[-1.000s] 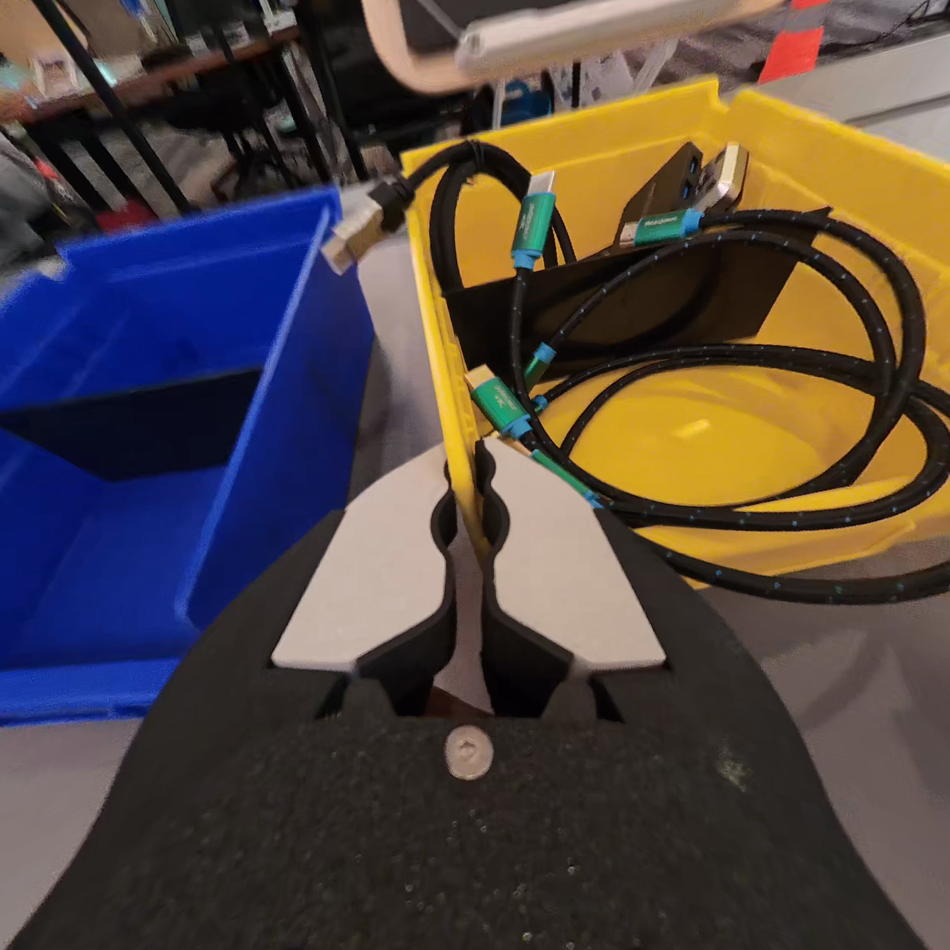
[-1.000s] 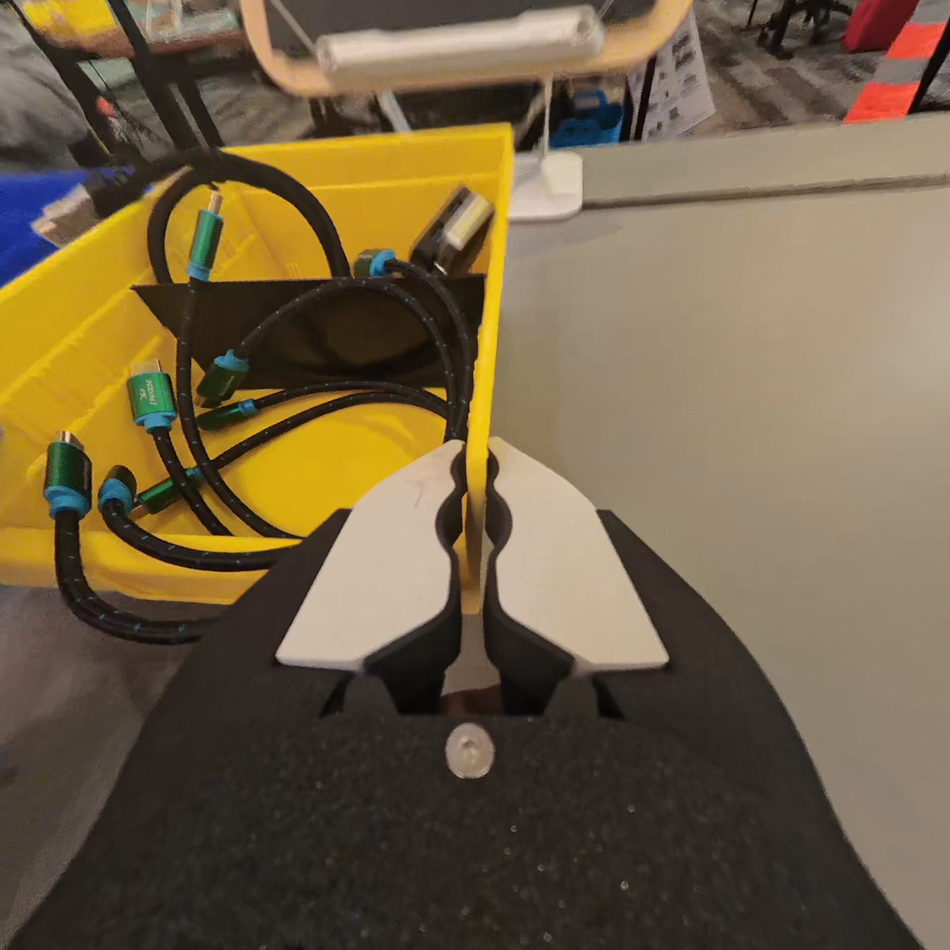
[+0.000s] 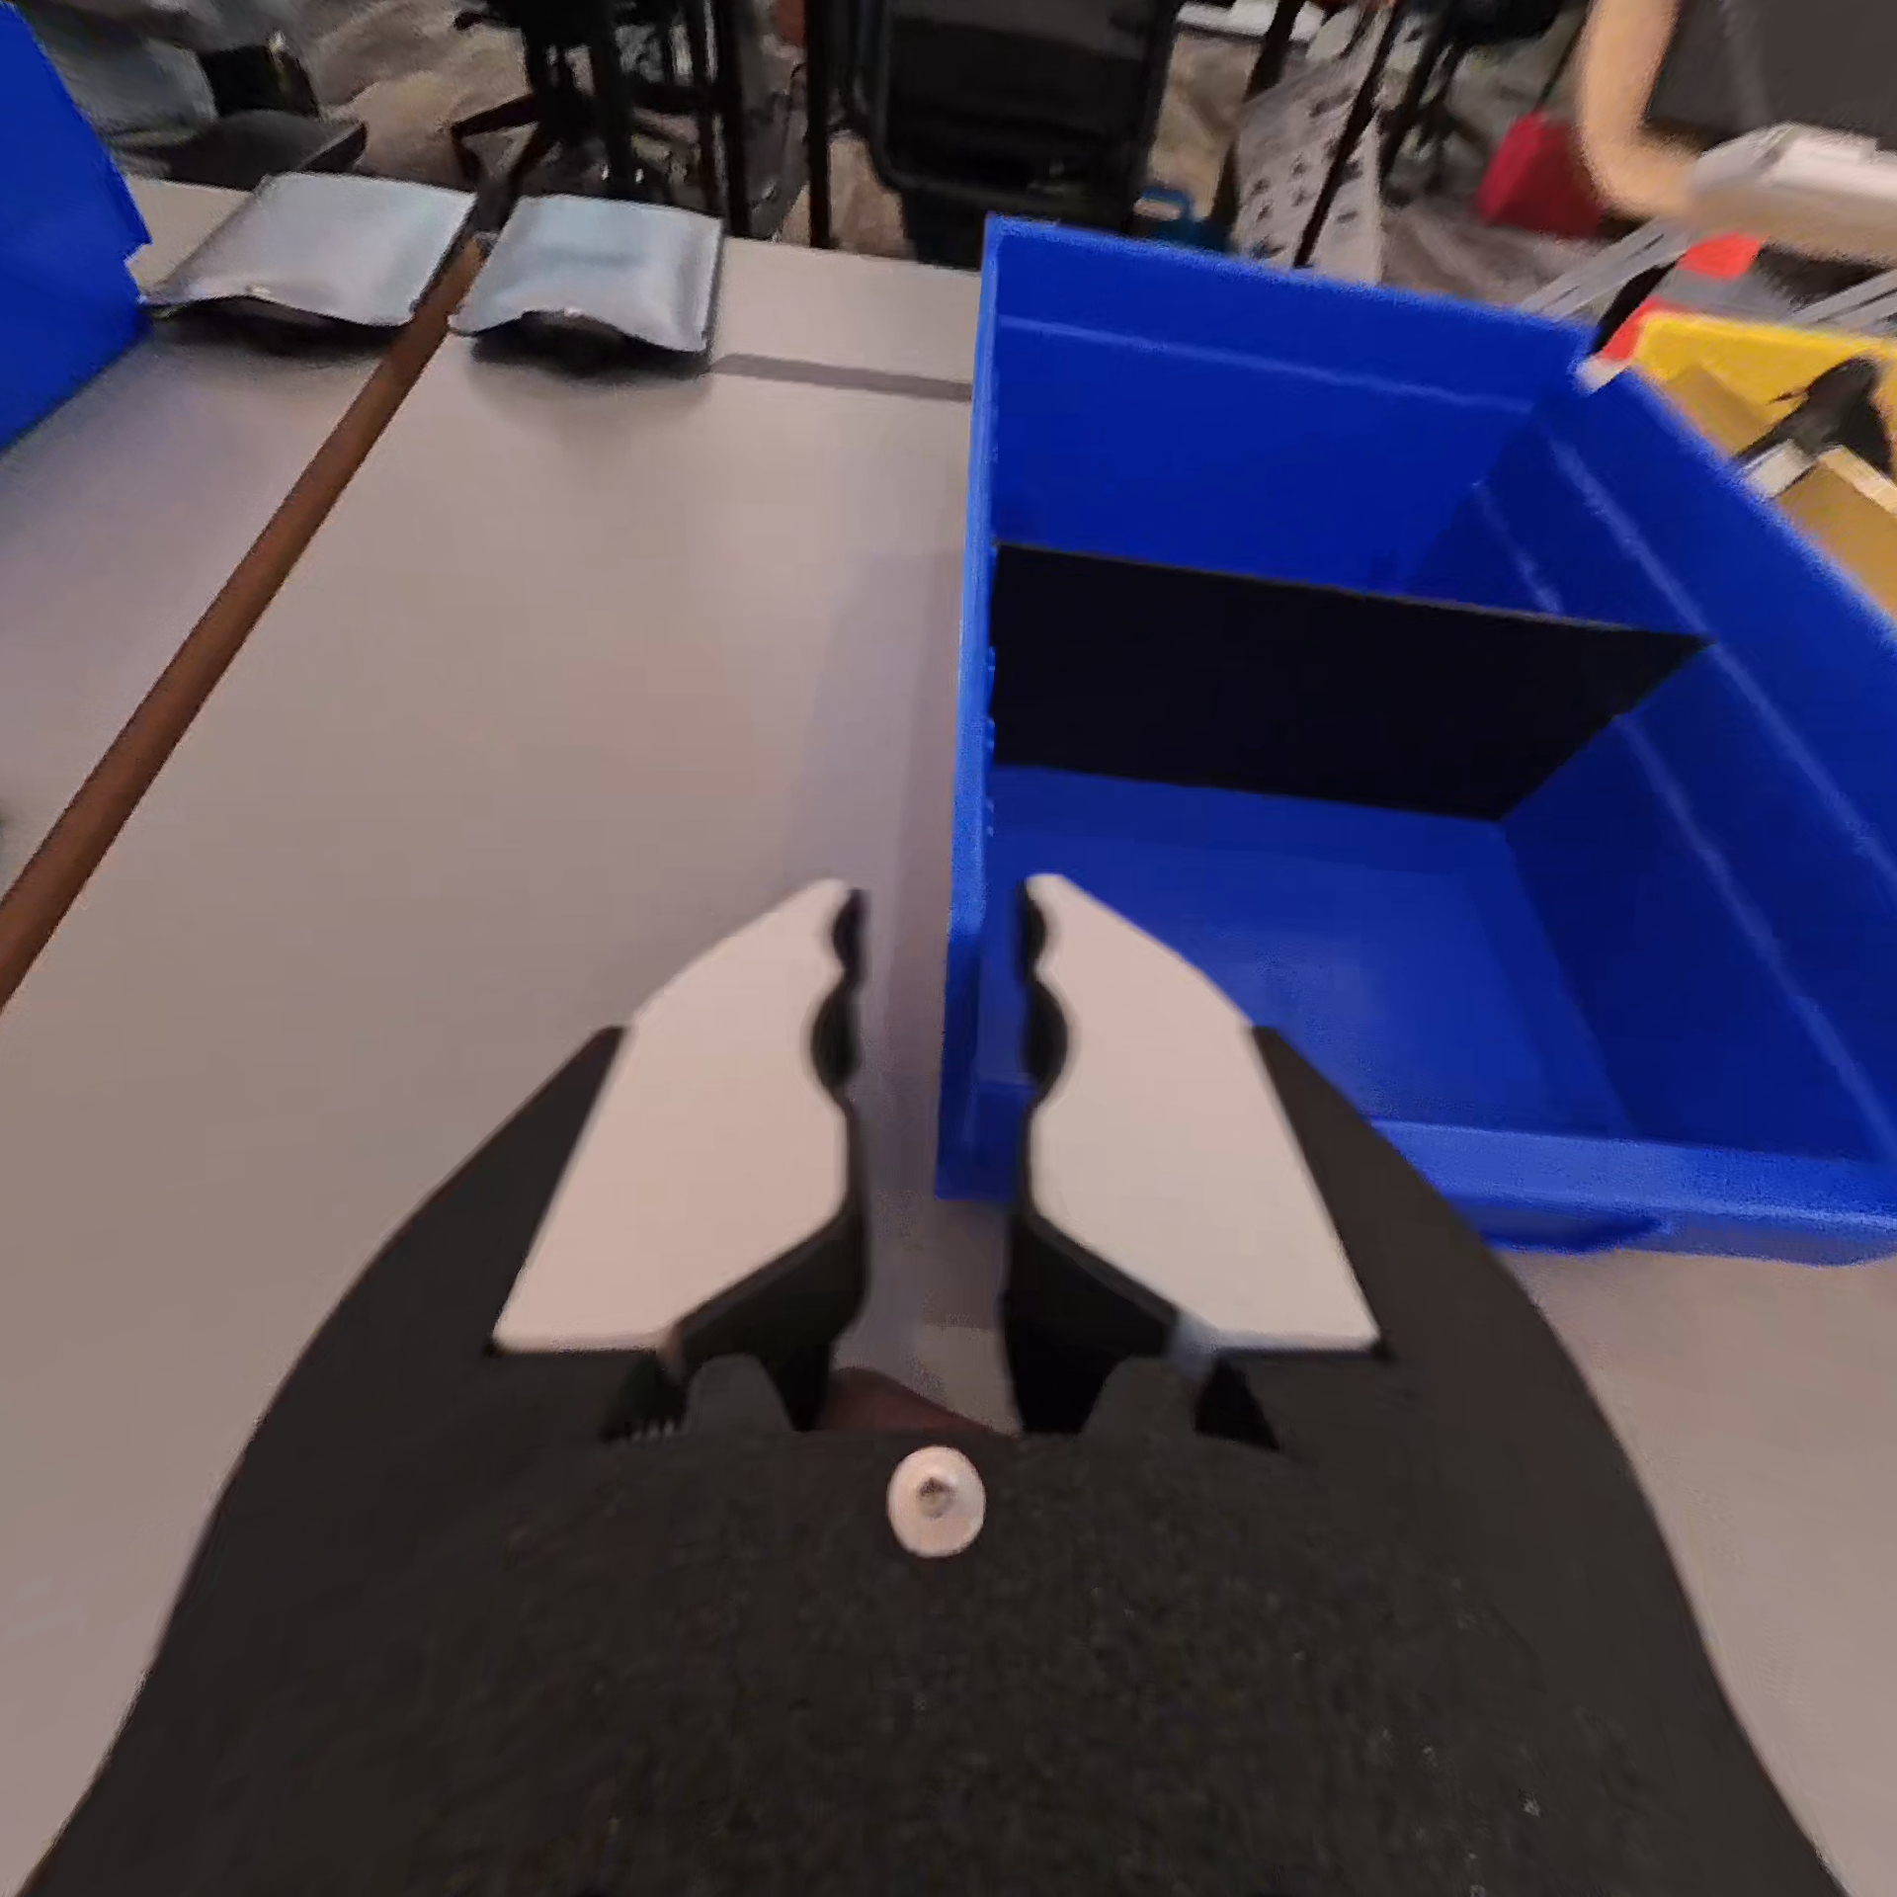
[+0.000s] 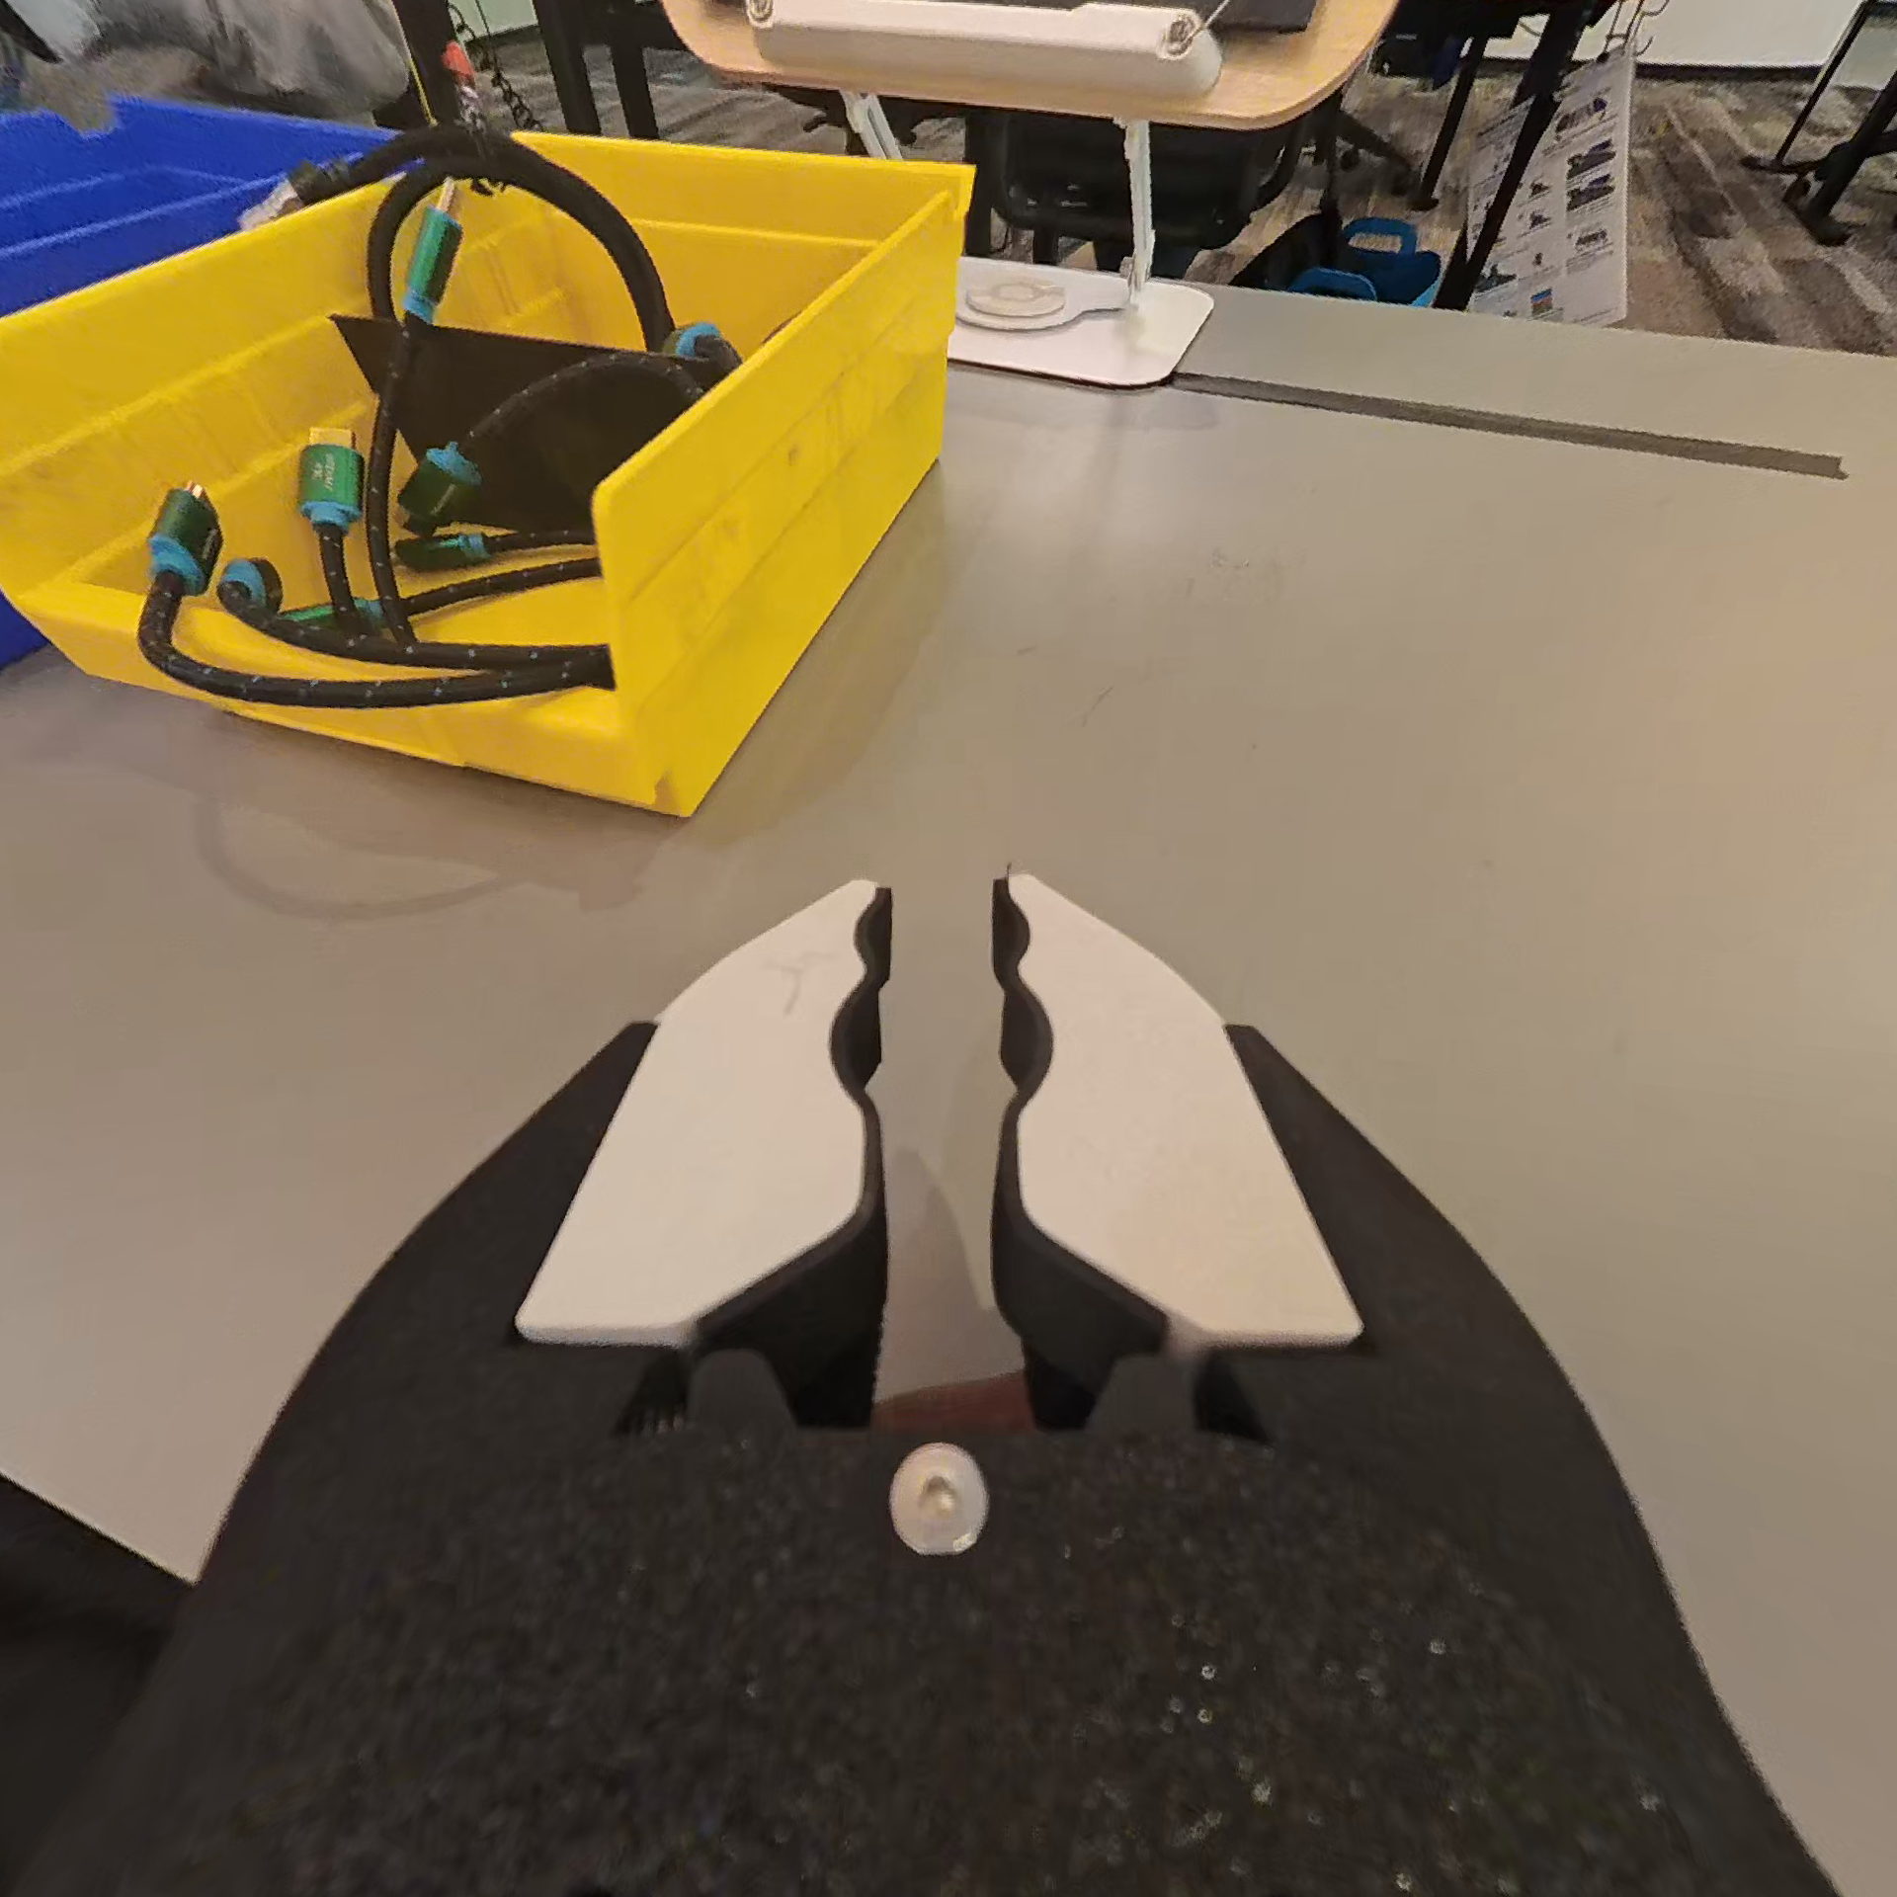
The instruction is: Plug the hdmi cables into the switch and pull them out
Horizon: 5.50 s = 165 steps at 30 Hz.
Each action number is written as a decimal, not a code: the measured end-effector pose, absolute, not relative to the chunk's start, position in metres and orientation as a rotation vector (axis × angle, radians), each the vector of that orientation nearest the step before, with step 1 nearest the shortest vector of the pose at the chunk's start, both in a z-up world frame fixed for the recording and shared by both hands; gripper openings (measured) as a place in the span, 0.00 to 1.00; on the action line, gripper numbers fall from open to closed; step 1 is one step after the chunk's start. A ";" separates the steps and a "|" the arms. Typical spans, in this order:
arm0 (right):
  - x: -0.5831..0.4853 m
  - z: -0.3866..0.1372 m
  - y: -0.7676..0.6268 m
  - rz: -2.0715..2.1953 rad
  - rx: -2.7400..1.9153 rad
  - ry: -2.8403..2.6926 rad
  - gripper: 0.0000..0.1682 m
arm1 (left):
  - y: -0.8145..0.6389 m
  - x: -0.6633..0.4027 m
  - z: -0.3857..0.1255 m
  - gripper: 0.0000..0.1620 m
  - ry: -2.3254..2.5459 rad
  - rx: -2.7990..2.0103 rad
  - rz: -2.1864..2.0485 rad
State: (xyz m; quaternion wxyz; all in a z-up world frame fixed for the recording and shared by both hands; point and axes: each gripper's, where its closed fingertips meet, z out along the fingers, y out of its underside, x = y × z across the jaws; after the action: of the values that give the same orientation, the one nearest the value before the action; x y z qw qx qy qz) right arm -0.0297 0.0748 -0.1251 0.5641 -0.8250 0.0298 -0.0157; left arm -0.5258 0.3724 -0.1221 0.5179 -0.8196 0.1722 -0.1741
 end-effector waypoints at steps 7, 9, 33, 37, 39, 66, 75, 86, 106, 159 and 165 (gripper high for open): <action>-0.075 -0.123 0.075 -0.065 -1.936 -0.075 0.11 | 0.365 -0.510 -0.125 0.02 0.405 -1.974 -0.396; -0.120 -0.120 0.081 0.037 -1.923 -0.133 0.15 | 0.355 -0.509 -0.126 0.02 0.401 -1.991 -0.349; -0.365 -0.111 0.217 0.038 -2.045 -0.164 0.03 | 0.227 -0.561 -0.096 0.02 0.294 -1.961 -0.099; -0.370 -0.058 0.208 -0.041 -1.871 -0.290 0.04 | 0.218 -0.563 -0.046 0.02 0.226 -1.851 -0.093; -0.359 -0.025 0.201 -0.068 -1.787 -0.287 0.05 | 0.209 -0.550 -0.008 0.02 0.223 -1.748 -0.094; 0.236 -0.044 0.010 -0.441 -1.955 0.278 0.04 | 0.113 0.074 -0.052 0.03 0.857 -1.672 -0.519; 0.250 -0.112 0.041 -0.185 -1.979 0.361 0.03 | 0.123 0.078 -0.110 0.05 0.837 -1.761 -0.477; 0.261 -0.130 0.029 -0.363 -2.168 0.373 0.16 | 0.111 0.069 -0.079 0.17 0.942 -1.702 -0.751; -0.007 -0.023 0.121 -0.001 -1.925 0.113 0.33 | 0.237 -0.305 -0.040 0.32 0.469 -1.809 -0.605; -0.322 -0.127 0.293 0.029 -2.063 0.014 0.06 | 0.372 -0.510 -0.126 0.11 0.328 -1.989 0.013; -0.302 -0.126 0.217 0.243 -2.092 -0.326 0.20 | 0.352 -0.513 -0.094 0.19 0.295 -1.898 -0.084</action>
State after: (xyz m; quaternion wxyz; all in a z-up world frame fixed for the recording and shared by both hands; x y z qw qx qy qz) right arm -0.3018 0.2172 -0.1261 0.4841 -0.8589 -0.1340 0.0998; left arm -0.5131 0.3522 -0.0937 0.5723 -0.8096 0.1257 -0.0358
